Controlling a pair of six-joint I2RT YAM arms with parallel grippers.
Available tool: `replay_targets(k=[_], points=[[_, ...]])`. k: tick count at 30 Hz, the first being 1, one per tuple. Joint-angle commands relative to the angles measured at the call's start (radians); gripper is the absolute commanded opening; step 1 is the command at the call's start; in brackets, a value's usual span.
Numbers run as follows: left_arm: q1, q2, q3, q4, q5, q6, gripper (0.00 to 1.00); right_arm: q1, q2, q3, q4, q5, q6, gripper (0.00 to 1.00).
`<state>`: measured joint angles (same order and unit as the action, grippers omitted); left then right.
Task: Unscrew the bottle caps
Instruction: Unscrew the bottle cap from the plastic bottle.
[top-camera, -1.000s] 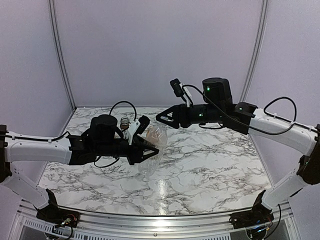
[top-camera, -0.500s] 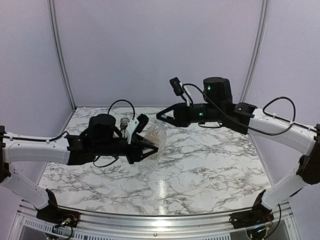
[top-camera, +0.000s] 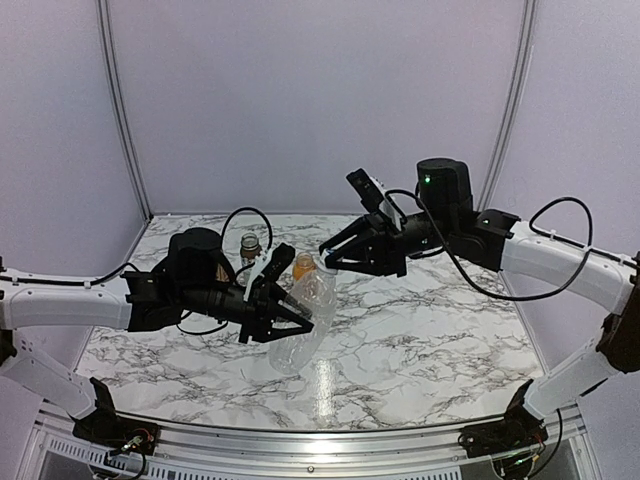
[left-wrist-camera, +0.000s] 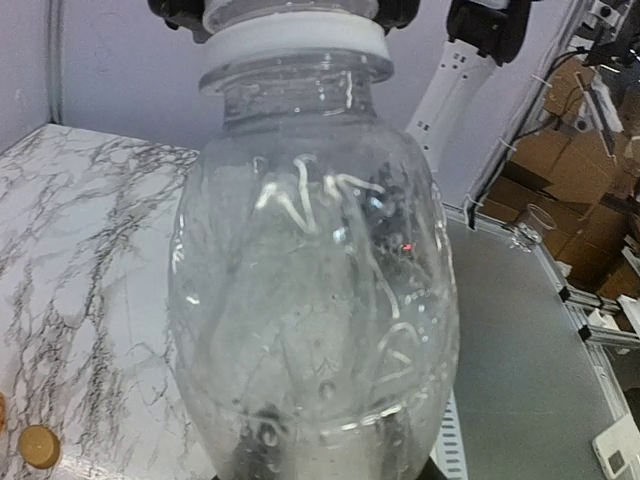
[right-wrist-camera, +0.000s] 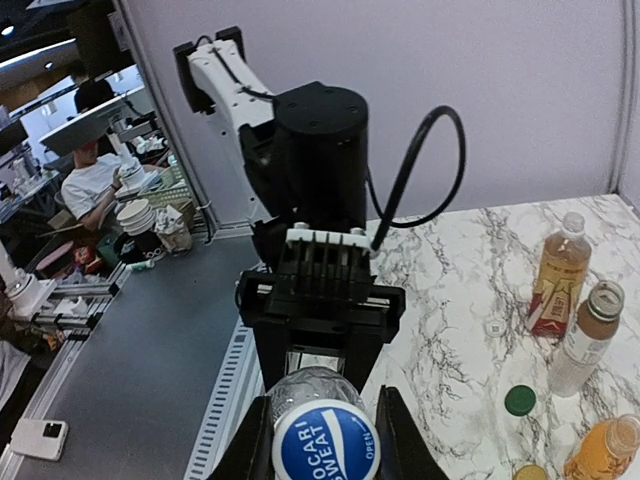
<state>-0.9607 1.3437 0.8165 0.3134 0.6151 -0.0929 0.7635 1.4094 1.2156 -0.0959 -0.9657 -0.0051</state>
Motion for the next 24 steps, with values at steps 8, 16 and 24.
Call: replay_targets(k=[8,16,24], points=[[0.01,0.01,0.056,0.032,0.347,-0.036,0.31,-0.013,-0.003,0.056,-0.155,-0.244,-0.263,0.25],[0.01,0.036,0.053,0.033,0.244,-0.032,0.3,-0.013,-0.005,0.051,-0.112,-0.092,-0.158,0.39],[0.01,0.055,0.052,0.027,0.083,-0.024,0.3,-0.013,-0.055,0.024,-0.064,-0.005,-0.067,0.77]])
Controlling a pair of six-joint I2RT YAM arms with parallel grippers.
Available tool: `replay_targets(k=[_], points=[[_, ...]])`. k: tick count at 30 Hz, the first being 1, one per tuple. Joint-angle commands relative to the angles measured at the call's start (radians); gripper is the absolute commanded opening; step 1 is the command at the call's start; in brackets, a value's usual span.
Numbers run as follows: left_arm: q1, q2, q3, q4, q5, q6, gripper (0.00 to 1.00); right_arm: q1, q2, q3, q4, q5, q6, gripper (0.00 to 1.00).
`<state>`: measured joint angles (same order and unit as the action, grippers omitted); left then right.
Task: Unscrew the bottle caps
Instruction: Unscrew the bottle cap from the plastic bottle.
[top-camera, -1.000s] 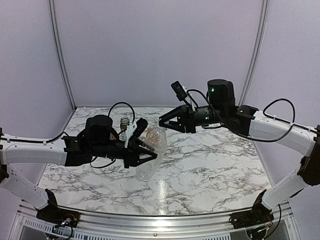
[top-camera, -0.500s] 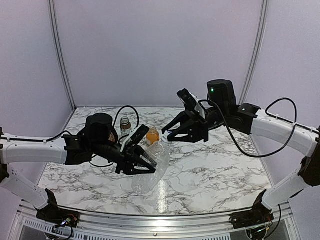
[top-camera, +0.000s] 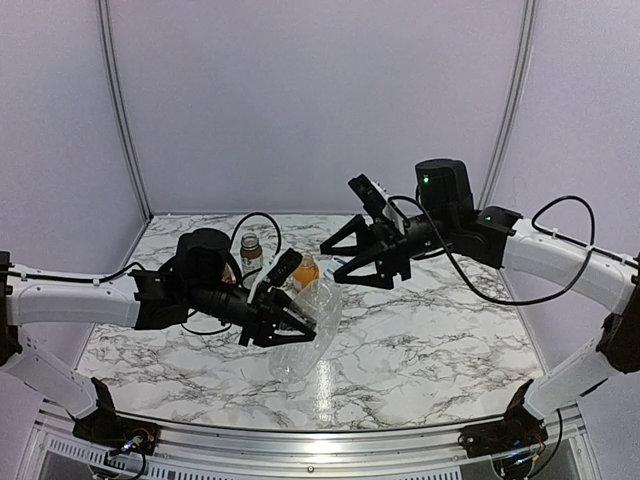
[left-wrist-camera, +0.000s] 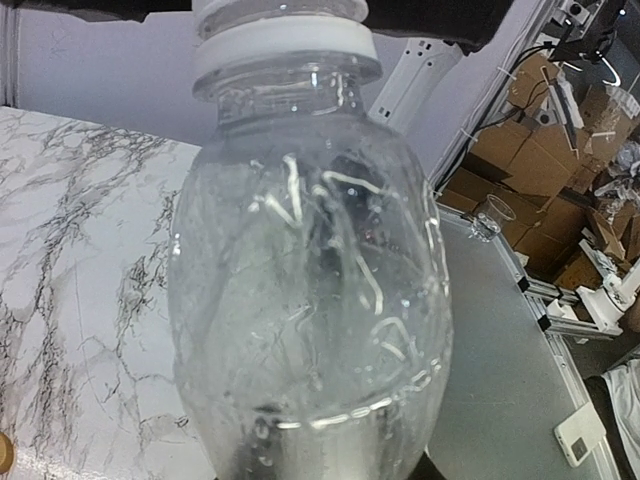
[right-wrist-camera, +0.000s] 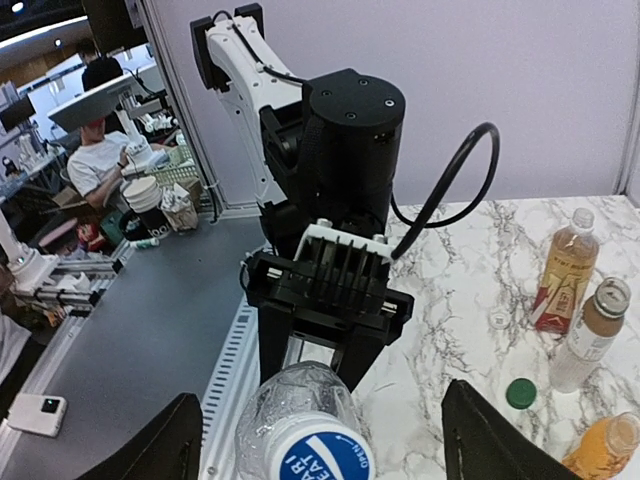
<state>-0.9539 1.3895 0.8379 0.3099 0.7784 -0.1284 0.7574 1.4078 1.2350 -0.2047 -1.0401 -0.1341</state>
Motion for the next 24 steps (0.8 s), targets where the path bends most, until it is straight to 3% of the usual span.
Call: replay_targets(k=[1,4,9,13,20,24], points=[[0.003,0.009,0.032,0.031,-0.093,0.012,0.3,-0.007,-0.067,0.0,0.058,0.085,0.084,0.8],[0.001,0.012,0.037,0.03,-0.128,0.013,0.29,-0.007,-0.093,-0.002,0.091,0.168,0.174,0.84],[-0.003,0.015,0.039,0.029,-0.207,0.008,0.29,-0.002,-0.079,0.038,0.084,0.437,0.412,0.83],[-0.006,0.011,0.041,0.029,-0.258,0.005,0.29,0.023,-0.072,0.045,0.06,0.567,0.483,0.82],[-0.012,0.011,0.04,0.03,-0.335,-0.005,0.29,0.06,-0.041,0.044,0.05,0.606,0.51,0.81],[-0.014,0.006,0.037,0.031,-0.362,-0.005,0.29,0.073,-0.015,0.046,0.051,0.591,0.51,0.73]])
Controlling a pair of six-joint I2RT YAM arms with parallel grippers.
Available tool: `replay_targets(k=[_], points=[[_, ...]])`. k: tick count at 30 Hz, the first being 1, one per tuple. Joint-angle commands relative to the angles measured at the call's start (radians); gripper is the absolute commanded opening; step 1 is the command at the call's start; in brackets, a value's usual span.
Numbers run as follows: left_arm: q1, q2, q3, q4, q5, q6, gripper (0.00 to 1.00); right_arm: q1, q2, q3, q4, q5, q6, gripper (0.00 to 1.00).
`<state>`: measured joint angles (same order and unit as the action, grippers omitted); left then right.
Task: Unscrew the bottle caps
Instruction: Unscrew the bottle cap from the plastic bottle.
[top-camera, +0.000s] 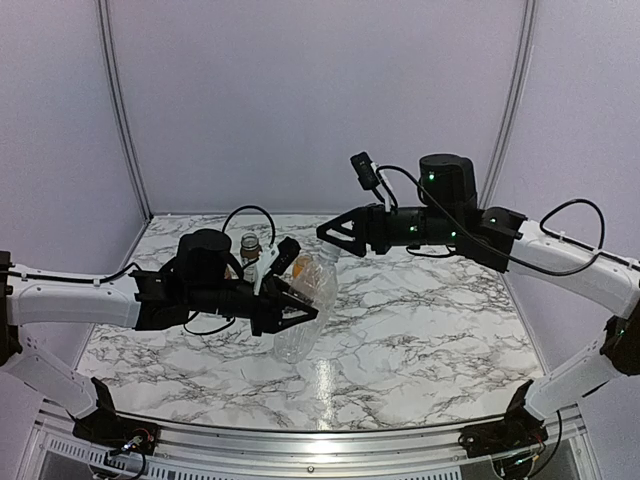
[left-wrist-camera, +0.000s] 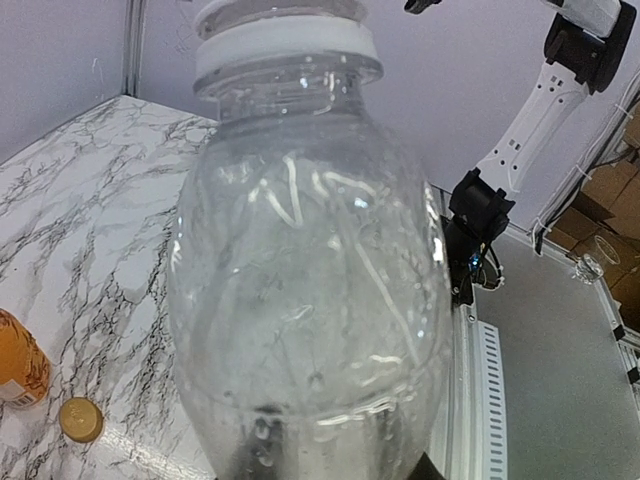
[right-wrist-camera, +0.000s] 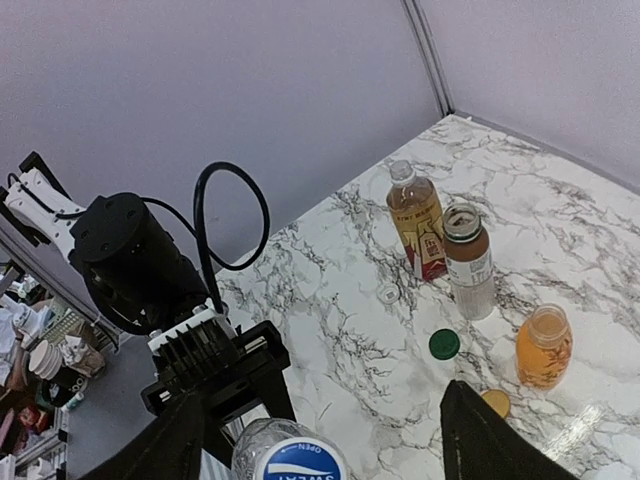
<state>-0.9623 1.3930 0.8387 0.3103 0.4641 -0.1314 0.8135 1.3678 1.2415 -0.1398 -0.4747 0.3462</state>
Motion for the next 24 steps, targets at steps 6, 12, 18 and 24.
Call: replay_targets(k=[6,12,18,24], points=[[-0.006,-0.007,0.027,0.03,-0.076,0.004,0.29,0.022,0.04,0.034,-0.002,-0.005,0.028,0.52],[-0.006,-0.008,0.022,0.03,-0.101,0.007,0.29,0.024,0.045,0.03,0.018,-0.05,0.034,0.38],[-0.006,-0.015,0.02,0.03,-0.119,0.009,0.29,0.024,0.053,0.026,0.017,-0.062,0.034,0.34],[-0.006,-0.02,0.015,0.03,-0.126,0.009,0.29,0.022,0.059,0.027,0.019,-0.073,0.023,0.23]])
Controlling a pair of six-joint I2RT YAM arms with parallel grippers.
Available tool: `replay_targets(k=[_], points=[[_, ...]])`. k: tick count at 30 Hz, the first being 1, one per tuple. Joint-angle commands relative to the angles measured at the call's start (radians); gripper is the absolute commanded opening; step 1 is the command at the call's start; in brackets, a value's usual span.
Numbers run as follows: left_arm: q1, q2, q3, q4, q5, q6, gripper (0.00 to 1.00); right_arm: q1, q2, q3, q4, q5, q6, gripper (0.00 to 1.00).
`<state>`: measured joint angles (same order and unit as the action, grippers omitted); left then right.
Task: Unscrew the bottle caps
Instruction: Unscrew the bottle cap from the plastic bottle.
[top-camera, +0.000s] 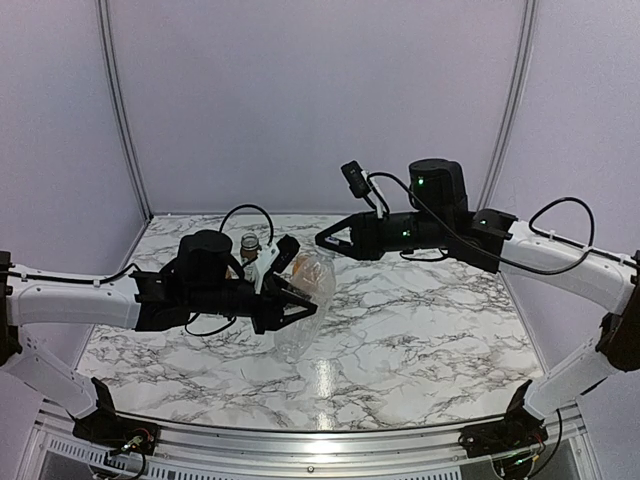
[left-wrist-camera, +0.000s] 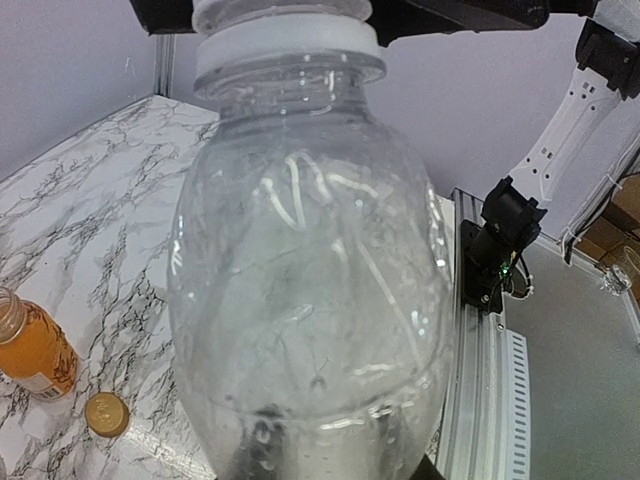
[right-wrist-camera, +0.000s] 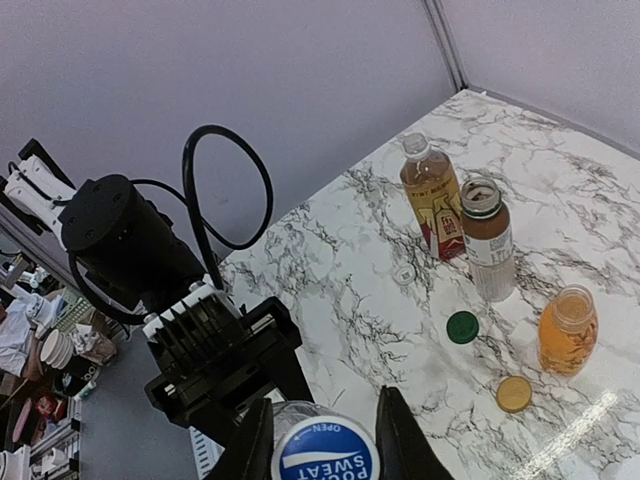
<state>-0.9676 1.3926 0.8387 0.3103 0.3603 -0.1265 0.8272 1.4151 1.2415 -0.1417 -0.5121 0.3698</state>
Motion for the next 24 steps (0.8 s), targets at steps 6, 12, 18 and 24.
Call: replay_targets(k=[6,12,18,24], points=[[0.0,-0.034,0.007,0.03,-0.011,0.009,0.29,-0.006,0.002,0.021,0.035,-0.078,-0.073,0.12],[0.001,-0.061,-0.008,0.03,0.119,0.023,0.29,-0.034,-0.024,0.009,0.046,-0.28,-0.291,0.12],[0.003,-0.078,-0.006,0.035,0.388,0.033,0.29,-0.051,-0.014,0.017,-0.008,-0.543,-0.523,0.17],[0.004,-0.056,0.018,0.035,0.526,0.012,0.3,-0.056,0.026,0.074,-0.12,-0.662,-0.643,0.2]])
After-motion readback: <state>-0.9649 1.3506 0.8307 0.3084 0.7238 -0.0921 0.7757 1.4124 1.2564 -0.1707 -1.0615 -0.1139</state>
